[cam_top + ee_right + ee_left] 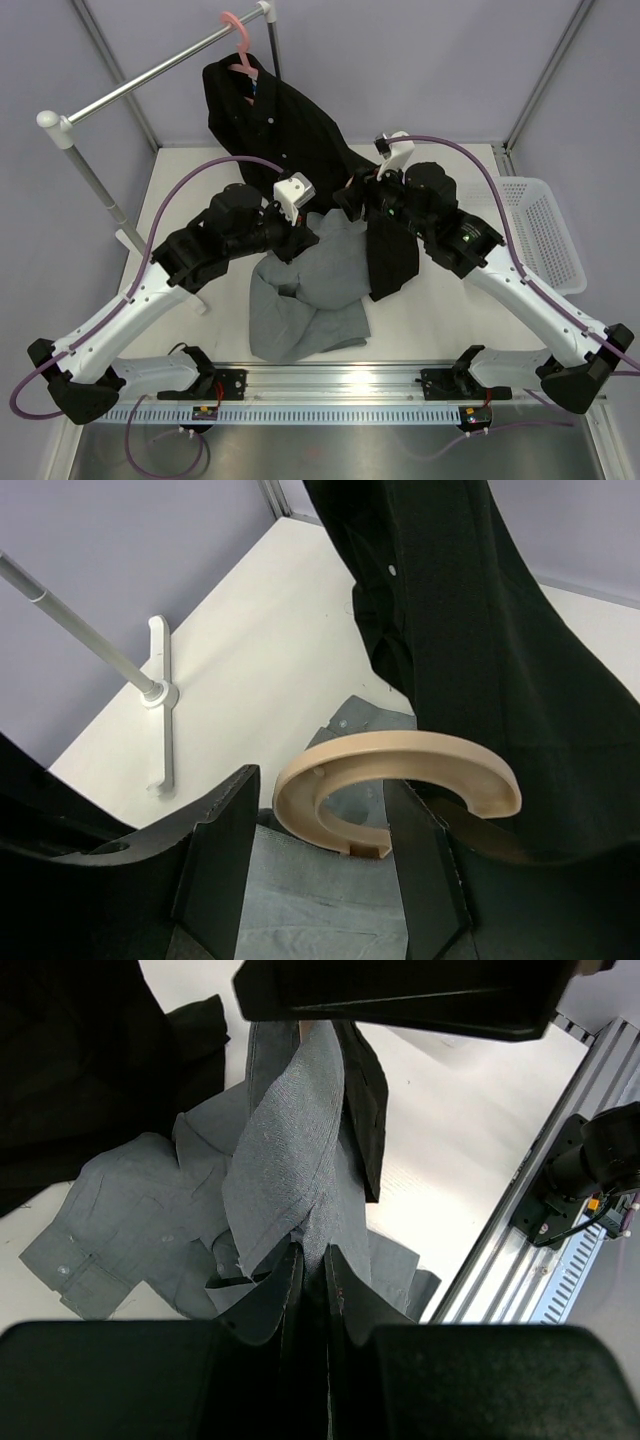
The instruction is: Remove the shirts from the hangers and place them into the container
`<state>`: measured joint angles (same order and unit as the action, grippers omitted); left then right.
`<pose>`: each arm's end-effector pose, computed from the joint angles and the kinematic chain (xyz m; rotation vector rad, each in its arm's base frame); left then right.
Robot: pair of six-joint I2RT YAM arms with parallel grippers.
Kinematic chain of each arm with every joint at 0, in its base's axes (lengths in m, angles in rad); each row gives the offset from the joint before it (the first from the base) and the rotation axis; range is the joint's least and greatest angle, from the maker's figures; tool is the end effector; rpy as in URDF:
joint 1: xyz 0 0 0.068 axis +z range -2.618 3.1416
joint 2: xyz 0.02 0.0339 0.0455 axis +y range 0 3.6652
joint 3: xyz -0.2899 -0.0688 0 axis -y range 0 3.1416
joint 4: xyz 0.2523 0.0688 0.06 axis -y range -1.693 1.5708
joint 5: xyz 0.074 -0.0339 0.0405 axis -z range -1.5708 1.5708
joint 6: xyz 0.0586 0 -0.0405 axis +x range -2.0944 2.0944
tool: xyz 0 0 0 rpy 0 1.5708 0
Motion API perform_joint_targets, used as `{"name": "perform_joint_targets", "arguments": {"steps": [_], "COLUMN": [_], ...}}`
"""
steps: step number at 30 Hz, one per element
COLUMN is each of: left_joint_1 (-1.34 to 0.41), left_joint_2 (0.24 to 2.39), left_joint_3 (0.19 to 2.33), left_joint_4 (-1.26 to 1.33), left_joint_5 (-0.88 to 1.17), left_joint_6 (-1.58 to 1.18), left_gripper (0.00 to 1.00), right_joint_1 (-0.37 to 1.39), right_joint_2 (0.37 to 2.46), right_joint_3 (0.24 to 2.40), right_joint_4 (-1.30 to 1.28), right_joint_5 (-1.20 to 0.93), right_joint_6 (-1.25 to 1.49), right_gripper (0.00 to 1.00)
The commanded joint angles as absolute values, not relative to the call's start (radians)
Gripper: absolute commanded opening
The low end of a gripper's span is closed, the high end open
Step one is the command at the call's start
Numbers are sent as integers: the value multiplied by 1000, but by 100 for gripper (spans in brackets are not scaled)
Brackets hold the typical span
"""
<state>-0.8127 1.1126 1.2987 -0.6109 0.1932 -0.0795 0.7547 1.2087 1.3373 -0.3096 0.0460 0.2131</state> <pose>0.1626 -0.1881 0.4249 0.8612 1.8826 -0.7558 0.2133 0.1968 0.4526 -0.4480 1.7425 0.6610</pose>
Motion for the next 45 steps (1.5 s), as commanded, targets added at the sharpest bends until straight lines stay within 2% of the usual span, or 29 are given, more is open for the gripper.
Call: {"name": "perform_joint_targets", "arguments": {"steps": [1, 6, 9, 10, 11, 12, 13, 14, 16, 17, 20, 21, 26, 33, 39, 45], "left_joint_1": [-818, -818, -818, -818, -818, -818, -818, -818, -818, -818, -818, -818, -818, -818, -818, -818], "left_joint_2": [1095, 1095, 1097, 1098, 1100, 1100, 1098, 1095, 1080, 1074, 1029, 1016, 893, 801, 827, 842], "left_joint_3": [1298, 1293, 1282, 1282, 1281, 1281, 1281, 1282, 1285, 1287, 1305, 1316, 1325, 1180, 1144, 1095], "left_joint_4": [-523, -523, -523, -525, -525, -525, -525, -525, -525, -528, -560, -577, -656, -658, -658, -658], "left_joint_5": [195, 196, 183, 178, 169, 164, 163, 158, 150, 135, 65, 51, 9, 23, 87, 121], "left_joint_6": [-80, -75, -66, -61, -61, -63, -64, -66, -69, -68, -58, -60, -120, -190, -242, -276], "left_gripper": [0, 0, 0, 0, 2, 8, 15, 35, 56, 73, 94, 96, 99, 99, 98, 91], "right_joint_1": [769, 772, 772, 772, 773, 773, 773, 773, 773, 773, 776, 776, 776, 776, 776, 776], "right_joint_2": [1229, 1236, 1227, 1223, 1217, 1203, 1195, 1187, 1167, 1158, 1129, 1124, 1111, 1137, 1157, 1180], "right_joint_3": [1387, 1387, 1391, 1393, 1391, 1390, 1384, 1381, 1373, 1371, 1370, 1370, 1361, 1359, 1361, 1364], "right_joint_4": [-250, -235, -238, -238, -239, -239, -239, -242, -252, -256, -279, -281, -278, -250, -241, -239], "right_joint_5": [86, 94, 92, 100, 107, 118, 144, 161, 193, 202, 225, 235, 339, 403, 465, 498], "right_joint_6": [224, 227, 232, 229, 218, 210, 200, 178, 146, 138, 104, 97, 46, 48, 60, 68], "right_gripper": [60, 52, 38, 26, 19, 13, 2, 0, 0, 0, 0, 0, 0, 0, 0, 0]}}
